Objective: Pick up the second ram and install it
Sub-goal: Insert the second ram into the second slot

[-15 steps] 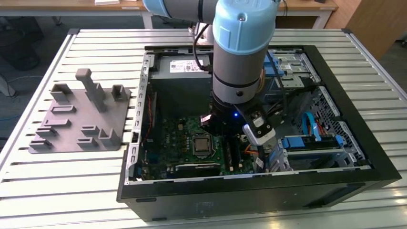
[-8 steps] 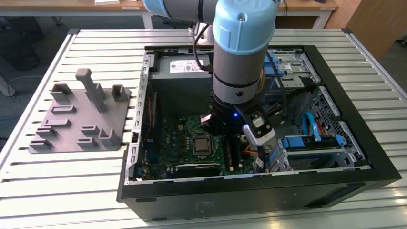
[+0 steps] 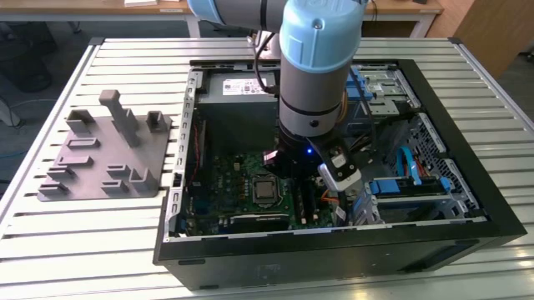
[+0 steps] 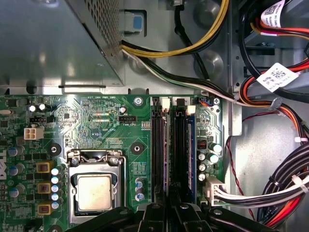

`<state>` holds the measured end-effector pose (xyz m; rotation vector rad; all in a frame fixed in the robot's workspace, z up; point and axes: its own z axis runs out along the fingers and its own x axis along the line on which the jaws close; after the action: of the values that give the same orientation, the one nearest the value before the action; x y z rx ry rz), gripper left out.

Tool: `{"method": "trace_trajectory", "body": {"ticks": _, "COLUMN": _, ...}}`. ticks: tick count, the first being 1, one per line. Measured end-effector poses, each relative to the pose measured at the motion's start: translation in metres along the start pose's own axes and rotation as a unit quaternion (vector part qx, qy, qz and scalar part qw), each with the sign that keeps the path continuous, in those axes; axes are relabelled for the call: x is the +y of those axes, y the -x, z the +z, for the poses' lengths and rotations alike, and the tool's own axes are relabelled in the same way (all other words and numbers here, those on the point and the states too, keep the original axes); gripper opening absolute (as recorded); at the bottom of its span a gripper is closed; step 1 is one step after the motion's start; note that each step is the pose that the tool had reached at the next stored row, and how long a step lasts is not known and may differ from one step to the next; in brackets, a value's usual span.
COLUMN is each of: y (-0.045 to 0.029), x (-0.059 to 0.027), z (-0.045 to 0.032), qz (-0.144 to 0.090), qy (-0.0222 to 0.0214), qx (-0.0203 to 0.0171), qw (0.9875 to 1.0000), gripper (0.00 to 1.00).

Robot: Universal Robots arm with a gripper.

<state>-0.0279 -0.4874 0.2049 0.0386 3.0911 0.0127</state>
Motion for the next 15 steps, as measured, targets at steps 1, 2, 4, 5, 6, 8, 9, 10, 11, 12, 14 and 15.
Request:
{"method": "trace_trajectory", "body": {"ticks": 1, "y": 0.0000, "x": 0.0000, "z": 0.0003, "qz": 0.000, "qy": -0.0002, "qx": 0.0000, "qw": 1.0000, "gripper": 0.14}}
{"method": "trace_trajectory", "body": {"ticks": 2, "y": 0.0001, "x": 0.0000, "z": 0.0005, "qz": 0.000, "qy": -0.0003, "qx": 0.0001, "qw": 1.0000, "gripper": 0.14}}
{"method": "trace_trajectory", "body": {"ticks": 4, "y": 0.0003, "x": 0.0000, "z": 0.0014, "qz": 0.000, "qy": -0.0002, "qx": 0.0001, "qw": 1.0000, "gripper": 0.14}}
{"method": "trace_trajectory", "body": {"ticks": 5, "y": 0.0005, "x": 0.0001, "z": 0.0019, "qz": 0.000, "qy": -0.0004, "qx": 0.0001, "qw": 1.0000, "gripper": 0.14}}
{"method": "trace_trajectory", "body": {"ticks": 6, "y": 0.0006, "x": 0.0001, "z": 0.0023, "qz": 0.000, "qy": -0.0006, "qx": 0.0002, "qw": 1.0000, "gripper": 0.14}}
{"method": "trace_trajectory", "body": {"ticks": 8, "y": 0.0006, "x": 0.0001, "z": 0.0031, "qz": 0.000, "qy": -0.0008, "qx": 0.0002, "qw": 1.0000, "gripper": 0.14}}
{"method": "trace_trajectory", "body": {"ticks": 9, "y": 0.0006, "x": 0.0001, "z": 0.0036, "qz": 0.000, "qy": -0.0009, "qx": 0.0003, "qw": 1.0000, "gripper": 0.14}}
{"method": "trace_trajectory", "body": {"ticks": 10, "y": 0.0007, "x": 0.0001, "z": 0.0040, "qz": 0.000, "qy": -0.0009, "qx": 0.0003, "qw": 1.0000, "gripper": 0.14}}
{"method": "trace_trajectory", "body": {"ticks": 11, "y": 0.0007, "x": 0.0001, "z": 0.0045, "qz": 0.000, "qy": -0.0006, "qx": 0.0003, "qw": 1.0000, "gripper": 0.14}}
{"method": "trace_trajectory", "body": {"ticks": 12, "y": 0.0007, "x": 0.0001, "z": 0.0045, "qz": 0.000, "qy": -0.0007, "qx": 0.0003, "qw": 1.0000, "gripper": 0.14}}
{"method": "trace_trajectory", "body": {"ticks": 14, "y": 0.0007, "x": 0.0001, "z": 0.0045, "qz": 0.000, "qy": -0.0008, "qx": 0.0003, "qw": 1.0000, "gripper": 0.14}}
{"method": "trace_trajectory", "body": {"ticks": 15, "y": 0.0007, "x": 0.0001, "z": 0.0045, "qz": 0.000, "qy": -0.0009, "qx": 0.0003, "qw": 1.0000, "gripper": 0.14}}
